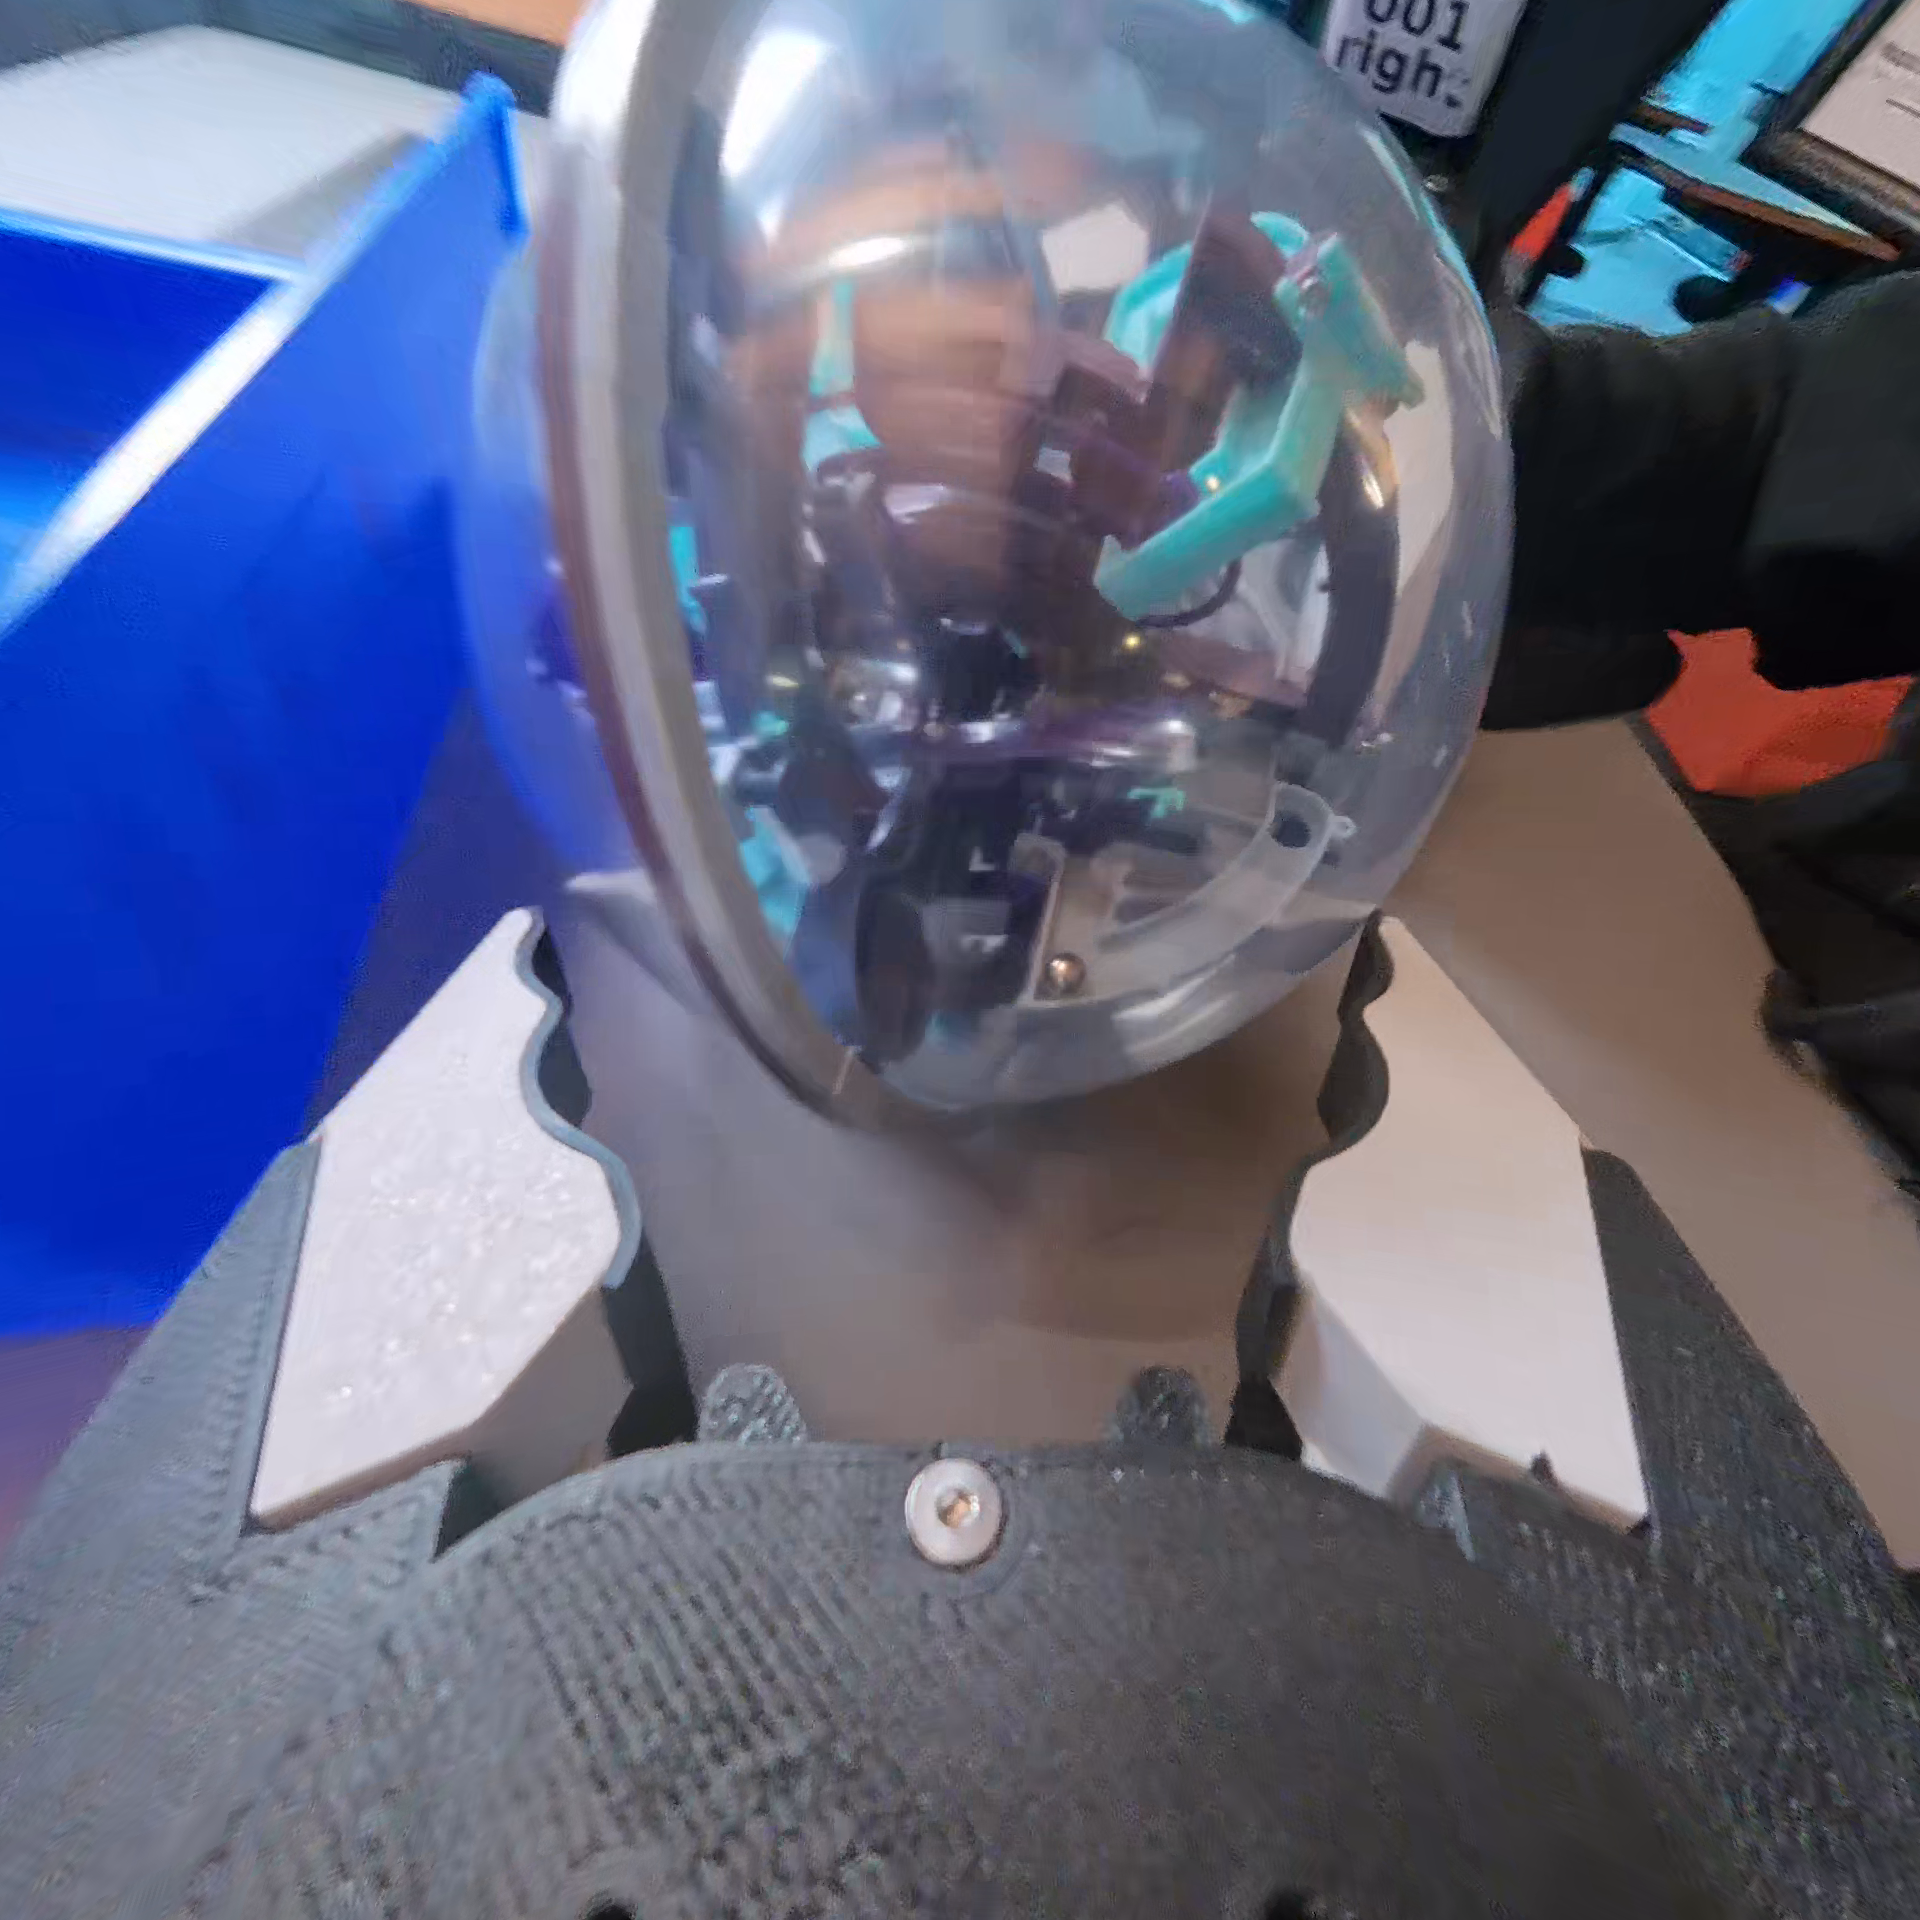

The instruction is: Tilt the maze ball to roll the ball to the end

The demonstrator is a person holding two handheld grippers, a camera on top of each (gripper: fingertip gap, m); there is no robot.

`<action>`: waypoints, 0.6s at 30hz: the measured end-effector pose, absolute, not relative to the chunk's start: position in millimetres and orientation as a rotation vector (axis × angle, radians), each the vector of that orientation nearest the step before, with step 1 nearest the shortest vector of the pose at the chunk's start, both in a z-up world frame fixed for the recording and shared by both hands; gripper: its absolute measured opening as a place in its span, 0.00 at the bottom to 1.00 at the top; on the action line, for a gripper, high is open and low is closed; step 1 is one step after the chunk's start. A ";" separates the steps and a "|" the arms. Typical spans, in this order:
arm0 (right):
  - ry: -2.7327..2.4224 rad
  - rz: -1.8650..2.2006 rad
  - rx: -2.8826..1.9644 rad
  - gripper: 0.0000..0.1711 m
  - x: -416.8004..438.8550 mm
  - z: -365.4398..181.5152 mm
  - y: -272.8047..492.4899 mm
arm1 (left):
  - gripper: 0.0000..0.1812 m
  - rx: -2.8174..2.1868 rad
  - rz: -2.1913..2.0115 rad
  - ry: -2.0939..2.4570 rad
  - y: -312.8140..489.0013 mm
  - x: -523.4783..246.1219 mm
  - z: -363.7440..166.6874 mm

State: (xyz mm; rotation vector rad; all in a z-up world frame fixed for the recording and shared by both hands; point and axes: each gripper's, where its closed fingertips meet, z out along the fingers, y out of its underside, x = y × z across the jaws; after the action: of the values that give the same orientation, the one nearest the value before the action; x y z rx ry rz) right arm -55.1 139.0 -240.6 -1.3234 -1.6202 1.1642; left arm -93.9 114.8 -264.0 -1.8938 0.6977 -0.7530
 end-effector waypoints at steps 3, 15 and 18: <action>-1.621 1.150 -1.296 0.77 -54.1 -243.2 138.4 | 0.81 -1.897 -0.694 0.745 116.0 -86.2 -267.3; -1.554 1.168 -1.623 0.81 -43.1 -254.0 131.2 | 0.75 -1.828 -0.536 0.735 116.6 -84.9 -260.2; -1.550 1.201 -1.579 0.80 -44.9 -254.1 134.0 | 0.73 -1.827 -0.512 0.739 114.5 -85.4 -260.9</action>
State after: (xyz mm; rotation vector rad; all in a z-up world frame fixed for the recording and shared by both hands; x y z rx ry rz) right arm -44.9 134.0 -254.1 -1.5792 -1.5495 1.2005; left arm -85.4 114.5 -260.9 -1.8274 0.7394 -0.5118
